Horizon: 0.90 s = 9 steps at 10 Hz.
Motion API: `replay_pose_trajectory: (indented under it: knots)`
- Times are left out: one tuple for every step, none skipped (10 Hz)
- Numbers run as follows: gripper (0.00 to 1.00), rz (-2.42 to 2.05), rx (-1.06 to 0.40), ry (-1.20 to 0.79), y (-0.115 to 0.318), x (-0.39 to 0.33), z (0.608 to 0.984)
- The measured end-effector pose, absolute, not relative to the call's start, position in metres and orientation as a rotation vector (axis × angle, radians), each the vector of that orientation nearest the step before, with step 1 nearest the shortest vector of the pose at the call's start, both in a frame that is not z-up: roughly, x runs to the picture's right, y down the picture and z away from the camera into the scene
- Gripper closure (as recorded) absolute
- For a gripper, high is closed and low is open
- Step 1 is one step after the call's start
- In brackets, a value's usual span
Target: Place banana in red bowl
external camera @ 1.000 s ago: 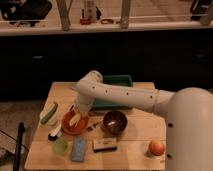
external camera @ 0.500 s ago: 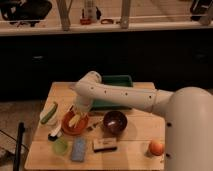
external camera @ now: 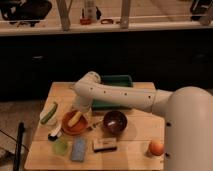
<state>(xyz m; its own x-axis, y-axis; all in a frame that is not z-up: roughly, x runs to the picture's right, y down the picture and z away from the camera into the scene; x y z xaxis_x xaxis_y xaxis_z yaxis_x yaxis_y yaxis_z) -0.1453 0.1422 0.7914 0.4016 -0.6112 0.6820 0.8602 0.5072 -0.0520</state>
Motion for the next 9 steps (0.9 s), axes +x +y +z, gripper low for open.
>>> replay_pose_trajectory:
  knots:
    - [0.2,-0.968,-0.434,-0.655,0.1428,-0.1454,0.7913]
    - [0.2,-0.969,-0.433,-0.655,0.1432,-0.1451,0.791]
    - [0.2,-0.968,-0.432,-0.654,0.1432,-0.1447,0.7906]
    - [0.2,-0.967,-0.429,-0.654,0.1431,-0.1445,0.7901]
    - [0.2,-0.967,-0.422,-0.654,0.1424,-0.1438,0.7889]
    - [0.2,-0.965,-0.419,-0.653,0.1413,-0.1428,0.7875]
    - [0.2,-0.965,-0.416,-0.654,0.141,-0.1425,0.7865]
    - [0.2,-0.965,-0.414,-0.656,0.1406,-0.1425,0.7858]
    - [0.2,-0.965,-0.413,-0.657,0.1396,-0.1409,0.7857]
